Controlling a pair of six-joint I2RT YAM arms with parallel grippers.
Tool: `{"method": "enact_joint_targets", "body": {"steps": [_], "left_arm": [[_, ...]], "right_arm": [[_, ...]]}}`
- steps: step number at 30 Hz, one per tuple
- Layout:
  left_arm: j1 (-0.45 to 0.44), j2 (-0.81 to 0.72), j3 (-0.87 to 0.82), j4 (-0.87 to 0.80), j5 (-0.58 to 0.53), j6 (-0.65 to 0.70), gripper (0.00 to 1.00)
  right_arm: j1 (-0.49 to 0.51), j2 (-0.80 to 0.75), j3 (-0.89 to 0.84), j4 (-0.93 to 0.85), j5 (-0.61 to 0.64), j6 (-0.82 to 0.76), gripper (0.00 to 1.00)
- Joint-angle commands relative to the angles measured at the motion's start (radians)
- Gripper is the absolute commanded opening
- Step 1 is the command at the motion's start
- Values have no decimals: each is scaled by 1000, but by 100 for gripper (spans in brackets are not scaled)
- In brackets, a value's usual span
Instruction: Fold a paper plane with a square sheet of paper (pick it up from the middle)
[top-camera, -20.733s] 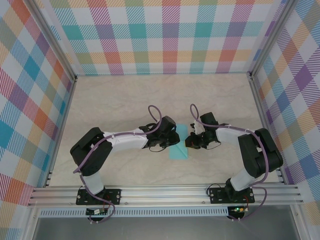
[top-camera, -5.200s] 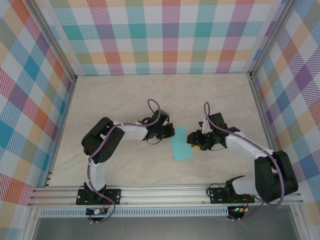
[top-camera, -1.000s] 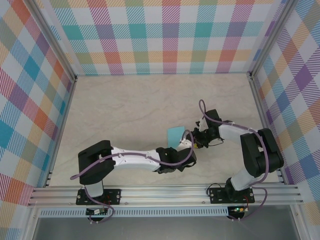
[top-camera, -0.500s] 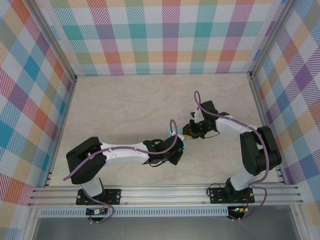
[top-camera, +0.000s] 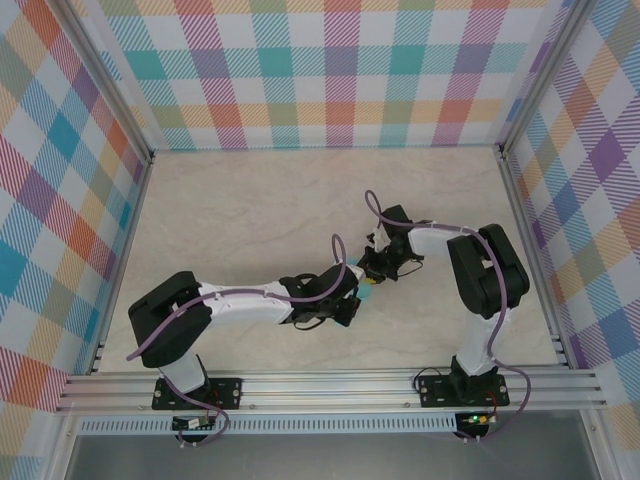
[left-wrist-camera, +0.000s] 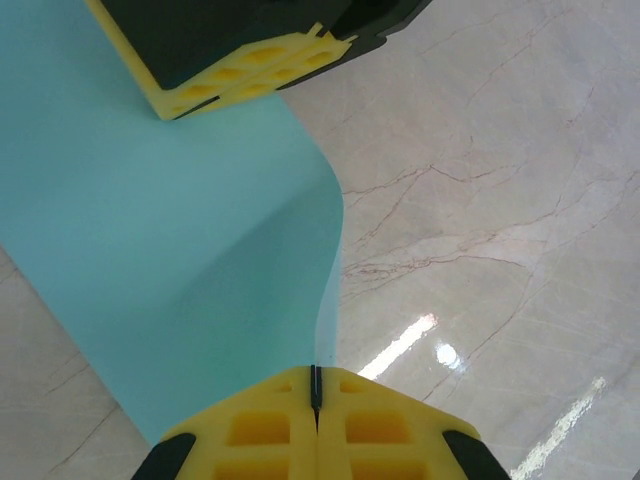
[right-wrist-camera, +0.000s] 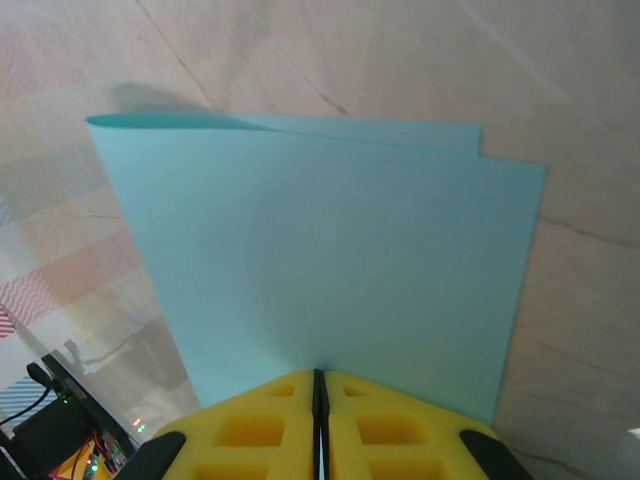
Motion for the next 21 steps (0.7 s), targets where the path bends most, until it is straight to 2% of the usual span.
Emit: {"method": "enact_joint_targets", "body": {"steps": [1,12,21], "left_arm": [[30,-27,-19,30,37,-10,0],[114,-1,-17,31,101,3,0],[137,67,26,-3,94,23,0]], "right_arm": [[5,29,13,-23,39,-33,10],[5,29,8,-29,43,-43,10],[5,23,6,-33,40,-42,10]]}}
